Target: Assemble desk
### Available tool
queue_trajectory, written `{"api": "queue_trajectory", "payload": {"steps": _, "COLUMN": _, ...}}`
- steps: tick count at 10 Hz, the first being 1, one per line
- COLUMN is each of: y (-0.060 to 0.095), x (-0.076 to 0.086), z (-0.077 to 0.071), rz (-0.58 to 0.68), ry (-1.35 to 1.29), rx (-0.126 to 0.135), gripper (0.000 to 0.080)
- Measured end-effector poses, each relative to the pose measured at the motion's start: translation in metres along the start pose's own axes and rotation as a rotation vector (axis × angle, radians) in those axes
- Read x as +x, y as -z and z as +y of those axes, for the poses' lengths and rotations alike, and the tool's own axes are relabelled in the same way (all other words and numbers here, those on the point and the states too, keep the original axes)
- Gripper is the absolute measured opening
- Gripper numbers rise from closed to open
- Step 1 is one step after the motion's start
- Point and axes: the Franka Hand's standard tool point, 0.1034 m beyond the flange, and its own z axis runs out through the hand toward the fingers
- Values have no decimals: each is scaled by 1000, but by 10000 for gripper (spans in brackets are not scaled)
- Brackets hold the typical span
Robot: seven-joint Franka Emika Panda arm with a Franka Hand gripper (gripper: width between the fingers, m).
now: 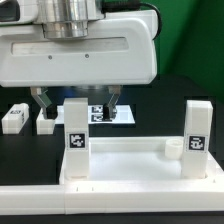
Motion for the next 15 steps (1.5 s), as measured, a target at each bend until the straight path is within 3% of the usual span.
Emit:
{"api": "queue_trajectory", "payload": {"steps": 1, "y": 0, "x": 0, "z": 0, "rz": 0, "ry": -12, "rx": 0, "gripper": 622}}
{"api": "queue_trajectory", "payload": {"steps": 3, "y": 0, "x": 0, "z": 0, "rz": 0, "ry": -116, "rx": 0, "gripper": 290}}
{"api": "queue_trajectory", "payload": {"steps": 6, "y": -1, "x": 0, "z": 2, "rz": 0, "ry": -300, "rx": -3, "gripper": 291}}
{"api": "queue_trajectory", "payload": {"steps": 8, "y": -1, "x": 1, "z": 0, "rz": 4, "ry": -689, "rx": 6, "gripper": 291}}
{"api": "queue_trajectory", "payload": {"steps": 9, "y": -2, "x": 0, "z": -2, "rz": 3, "ry": -918, "rx": 17, "gripper": 291}}
{"api": "queue_trajectory", "payload": {"steps": 11, "y": -3, "x": 1, "z": 1, "rz": -13, "ry": -1234, "rx": 79, "gripper": 291}}
{"api": "queue_trajectory", "payload": {"steps": 15, "y": -4, "x": 0, "z": -3, "rz": -17, "ry": -1235, "rx": 80, "gripper": 291}}
